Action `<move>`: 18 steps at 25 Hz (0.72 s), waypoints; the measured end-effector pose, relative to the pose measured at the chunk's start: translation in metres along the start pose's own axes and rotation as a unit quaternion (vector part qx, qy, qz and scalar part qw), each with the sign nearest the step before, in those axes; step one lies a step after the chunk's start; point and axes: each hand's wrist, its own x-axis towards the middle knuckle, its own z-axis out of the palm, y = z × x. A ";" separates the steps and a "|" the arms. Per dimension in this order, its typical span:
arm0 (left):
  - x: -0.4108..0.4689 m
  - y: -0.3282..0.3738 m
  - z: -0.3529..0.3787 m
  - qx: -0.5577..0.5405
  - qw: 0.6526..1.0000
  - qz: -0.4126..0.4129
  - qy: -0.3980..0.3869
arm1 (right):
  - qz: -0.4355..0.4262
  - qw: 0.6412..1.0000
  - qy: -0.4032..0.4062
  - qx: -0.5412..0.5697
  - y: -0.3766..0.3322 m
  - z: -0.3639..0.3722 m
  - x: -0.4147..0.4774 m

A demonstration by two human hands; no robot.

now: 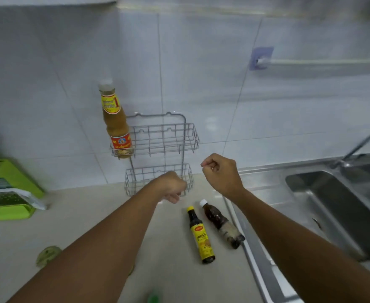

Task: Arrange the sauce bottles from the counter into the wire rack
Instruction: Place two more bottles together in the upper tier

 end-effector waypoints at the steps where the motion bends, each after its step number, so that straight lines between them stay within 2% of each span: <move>1: 0.007 -0.004 0.021 0.010 1.000 -0.005 -0.005 | 0.037 0.999 -0.014 -0.032 0.025 -0.004 -0.010; 4: 0.025 -0.033 0.082 0.054 0.997 -0.052 -0.026 | 0.150 0.979 -0.097 -0.102 0.098 -0.009 -0.042; 6: 0.032 -0.056 0.113 0.036 0.996 -0.085 -0.022 | 0.216 0.948 -0.170 -0.163 0.128 -0.005 -0.059; 9: 0.041 -0.075 0.141 -0.006 0.995 -0.103 0.018 | 0.220 0.917 -0.223 -0.249 0.150 0.006 -0.071; 13: 0.054 -0.077 0.156 0.070 0.993 -0.083 0.055 | 0.190 0.908 -0.220 -0.301 0.158 0.023 -0.077; 16: 0.056 -0.077 0.156 0.041 0.994 -0.082 0.057 | 0.177 0.902 -0.220 -0.328 0.159 0.027 -0.076; 18: 0.052 -0.075 0.154 0.031 0.996 -0.059 0.063 | 0.192 0.913 -0.208 -0.294 0.157 0.023 -0.076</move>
